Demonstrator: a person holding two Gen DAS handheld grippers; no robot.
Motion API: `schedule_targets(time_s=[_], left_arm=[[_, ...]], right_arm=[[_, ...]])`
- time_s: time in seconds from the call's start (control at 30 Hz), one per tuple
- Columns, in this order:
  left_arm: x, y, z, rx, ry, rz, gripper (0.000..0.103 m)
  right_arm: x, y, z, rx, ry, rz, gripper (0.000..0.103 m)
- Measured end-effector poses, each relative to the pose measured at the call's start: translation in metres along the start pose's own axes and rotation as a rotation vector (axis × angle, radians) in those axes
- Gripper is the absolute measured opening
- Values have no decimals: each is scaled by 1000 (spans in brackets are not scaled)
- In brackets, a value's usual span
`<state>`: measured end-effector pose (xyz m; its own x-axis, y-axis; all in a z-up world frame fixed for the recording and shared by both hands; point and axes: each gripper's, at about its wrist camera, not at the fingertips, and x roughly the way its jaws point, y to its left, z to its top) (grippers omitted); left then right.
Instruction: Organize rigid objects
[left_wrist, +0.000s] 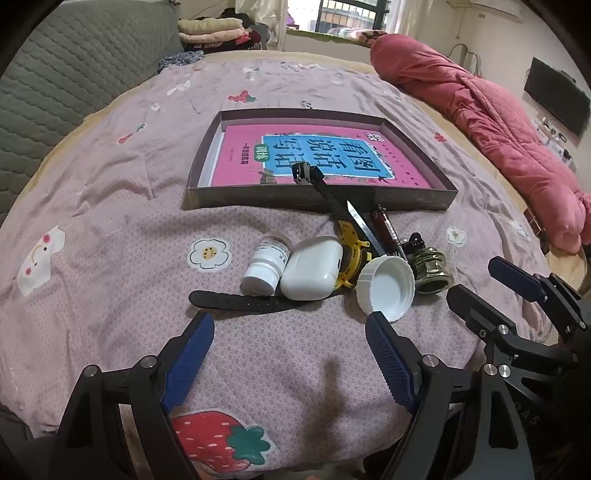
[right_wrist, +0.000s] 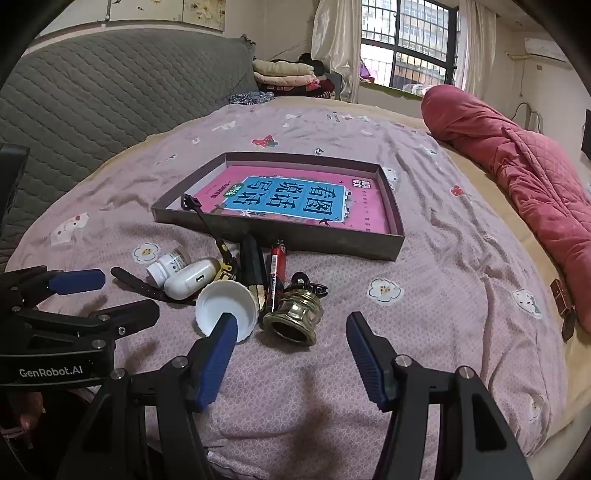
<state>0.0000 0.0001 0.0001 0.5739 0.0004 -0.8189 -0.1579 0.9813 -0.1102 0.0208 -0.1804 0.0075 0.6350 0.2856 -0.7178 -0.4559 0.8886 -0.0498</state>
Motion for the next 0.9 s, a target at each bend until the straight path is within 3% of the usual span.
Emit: schedule_targets(time_s=[0.9], left_arm=[[-2, 7, 1, -17, -1, -2, 85]], right_arm=[[1, 0, 0, 4, -2, -14, 61]])
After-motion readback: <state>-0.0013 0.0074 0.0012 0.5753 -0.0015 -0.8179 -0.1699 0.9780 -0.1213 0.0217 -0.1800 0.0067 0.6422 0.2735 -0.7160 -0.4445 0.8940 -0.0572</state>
